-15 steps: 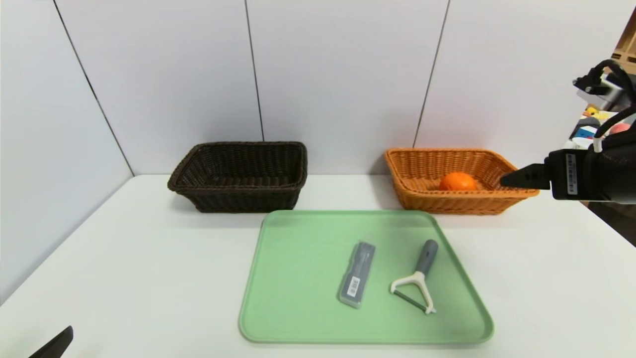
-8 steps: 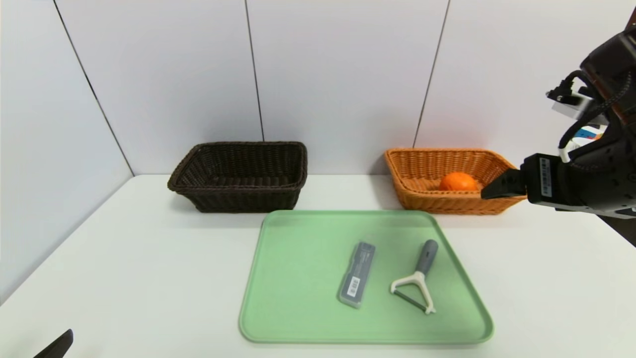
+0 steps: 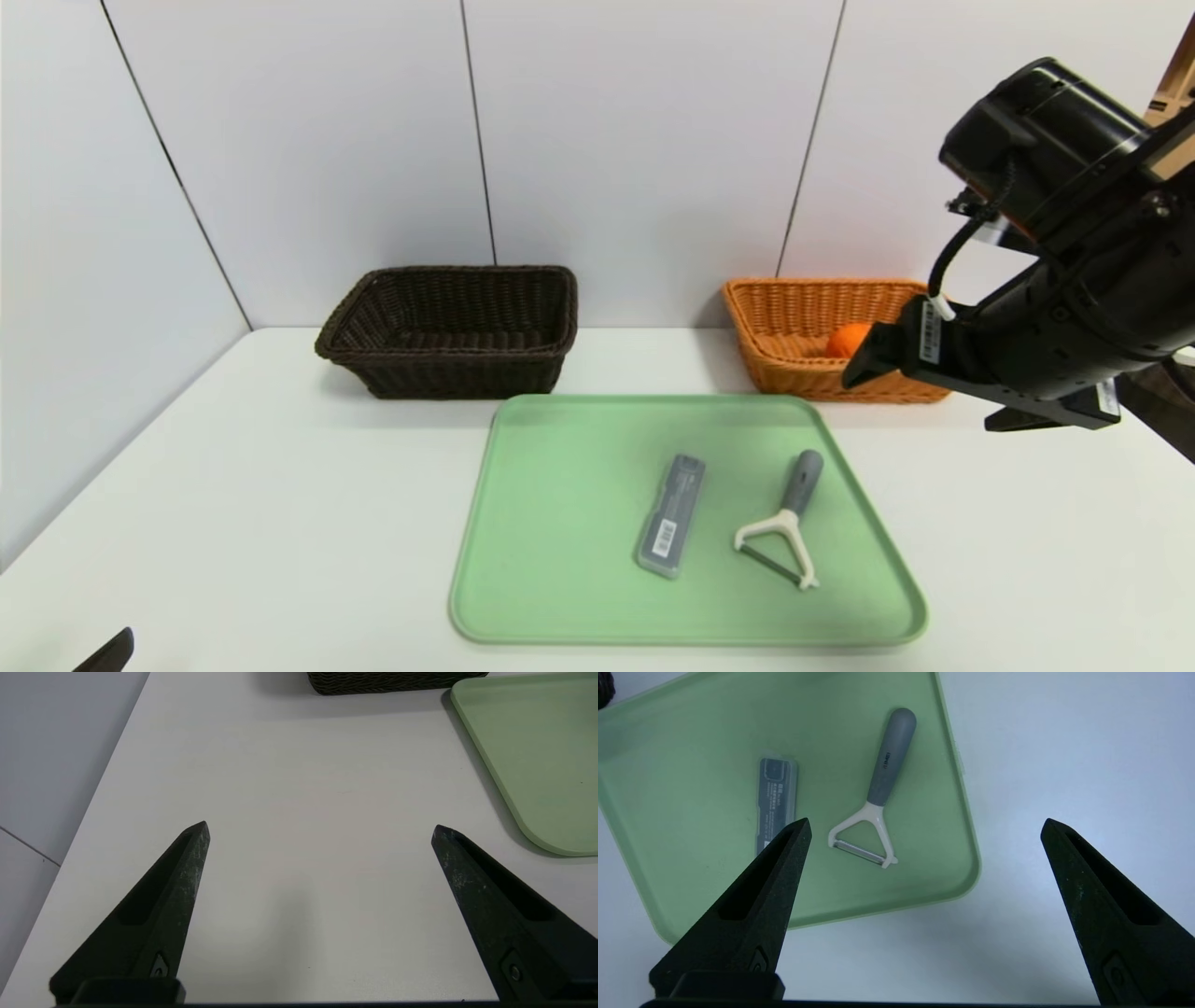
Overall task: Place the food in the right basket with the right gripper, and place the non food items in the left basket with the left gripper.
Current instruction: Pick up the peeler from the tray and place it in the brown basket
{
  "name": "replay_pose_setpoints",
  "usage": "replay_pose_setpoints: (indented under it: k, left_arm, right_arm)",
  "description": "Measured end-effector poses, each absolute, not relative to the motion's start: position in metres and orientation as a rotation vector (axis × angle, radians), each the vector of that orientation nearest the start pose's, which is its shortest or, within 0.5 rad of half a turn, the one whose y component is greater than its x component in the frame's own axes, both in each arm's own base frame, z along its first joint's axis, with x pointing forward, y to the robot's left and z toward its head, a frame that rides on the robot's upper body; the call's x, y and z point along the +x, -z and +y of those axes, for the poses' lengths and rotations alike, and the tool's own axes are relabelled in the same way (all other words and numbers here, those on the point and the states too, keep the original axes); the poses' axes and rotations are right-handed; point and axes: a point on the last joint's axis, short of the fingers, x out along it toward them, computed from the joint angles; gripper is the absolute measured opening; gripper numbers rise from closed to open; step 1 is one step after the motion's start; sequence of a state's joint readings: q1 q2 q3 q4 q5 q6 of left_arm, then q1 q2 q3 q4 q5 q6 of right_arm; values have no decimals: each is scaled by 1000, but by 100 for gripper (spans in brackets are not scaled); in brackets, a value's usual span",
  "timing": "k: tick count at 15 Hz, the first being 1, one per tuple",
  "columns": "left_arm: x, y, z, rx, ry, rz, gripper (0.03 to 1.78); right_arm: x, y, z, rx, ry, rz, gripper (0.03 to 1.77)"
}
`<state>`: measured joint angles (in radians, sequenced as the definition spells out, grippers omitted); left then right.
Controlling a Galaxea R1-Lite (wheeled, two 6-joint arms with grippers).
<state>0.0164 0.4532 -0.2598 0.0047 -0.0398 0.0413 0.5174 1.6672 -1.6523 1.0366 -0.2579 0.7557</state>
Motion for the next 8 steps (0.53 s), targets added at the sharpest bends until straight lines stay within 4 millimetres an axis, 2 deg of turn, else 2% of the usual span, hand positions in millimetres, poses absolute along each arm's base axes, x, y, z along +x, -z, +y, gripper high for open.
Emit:
replay_pose_setpoints:
  k: [8]
  left_arm:
    - [15, -152, -1, 41, 28, 188, 169]
  right_arm:
    - [262, -269, 158, 405, 200, 1109, 169]
